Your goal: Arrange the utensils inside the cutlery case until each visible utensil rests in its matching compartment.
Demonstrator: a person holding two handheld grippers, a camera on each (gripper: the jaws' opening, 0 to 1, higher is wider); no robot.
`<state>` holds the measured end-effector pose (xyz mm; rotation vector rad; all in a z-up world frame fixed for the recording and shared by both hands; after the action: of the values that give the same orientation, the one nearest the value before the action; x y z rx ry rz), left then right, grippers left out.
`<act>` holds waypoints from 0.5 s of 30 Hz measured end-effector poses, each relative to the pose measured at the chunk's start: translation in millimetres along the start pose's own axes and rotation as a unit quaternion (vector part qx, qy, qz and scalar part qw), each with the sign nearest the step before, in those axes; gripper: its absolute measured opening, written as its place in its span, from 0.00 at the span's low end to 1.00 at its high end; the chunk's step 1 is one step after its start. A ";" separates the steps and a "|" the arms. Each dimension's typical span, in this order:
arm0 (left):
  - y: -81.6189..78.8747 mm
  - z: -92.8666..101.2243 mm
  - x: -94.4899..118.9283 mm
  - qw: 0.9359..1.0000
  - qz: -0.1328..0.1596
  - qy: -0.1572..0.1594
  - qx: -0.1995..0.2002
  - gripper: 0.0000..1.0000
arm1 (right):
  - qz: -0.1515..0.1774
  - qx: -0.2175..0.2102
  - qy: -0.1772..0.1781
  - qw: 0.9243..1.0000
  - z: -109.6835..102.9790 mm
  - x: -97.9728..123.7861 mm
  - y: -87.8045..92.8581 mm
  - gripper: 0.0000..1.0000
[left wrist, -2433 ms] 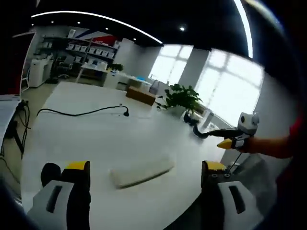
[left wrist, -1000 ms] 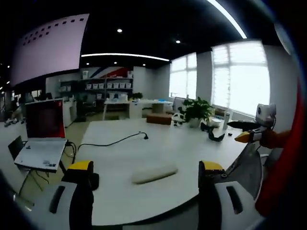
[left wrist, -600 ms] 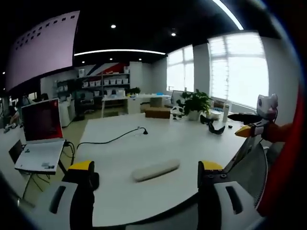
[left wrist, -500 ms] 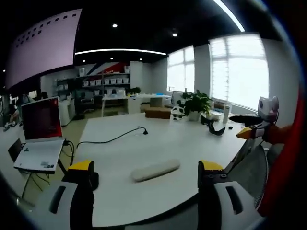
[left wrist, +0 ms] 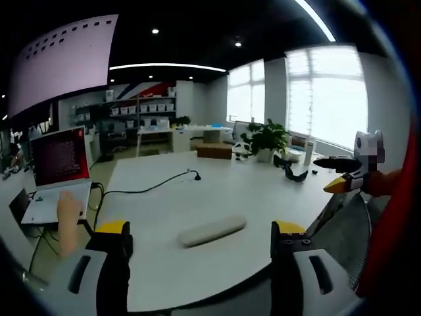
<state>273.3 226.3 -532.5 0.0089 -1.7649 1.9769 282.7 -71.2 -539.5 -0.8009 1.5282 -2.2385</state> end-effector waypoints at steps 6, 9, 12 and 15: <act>2.2 -5.1 0.4 1.000 -0.005 -0.006 -0.005 0.89 | -0.006 0.005 -0.005 1.000 -1.9 -5.5 0.7 0.79; 3.0 -9.0 1.4 1.000 -0.008 -0.011 -0.008 0.89 | -0.008 0.008 -0.008 1.000 -2.6 -7.8 0.5 0.78; 2.0 -12.9 2.4 1.000 -0.007 -0.014 -0.008 0.88 | -0.008 0.010 -0.010 1.000 -3.6 -9.9 -0.5 0.78; 1.1 -14.5 2.9 1.000 -0.007 -0.014 -0.007 0.89 | -0.009 0.011 -0.013 1.000 -5.9 -12.0 -1.0 0.77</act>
<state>274.8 240.9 -534.9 0.0436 -1.7911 1.9639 288.7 -59.9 -543.4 -0.8371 1.4882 -2.2449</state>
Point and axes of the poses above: the point that each gripper's makers call its tool centre point, and the gripper's own axes: x roughly backward along the fingers, z roughly to its right, y roughly out of its underside, the point moved 2 cm from there along x, roughly backward along the fingers, and after that the axes turned 10 degrees about x, right-handed, at the moved point
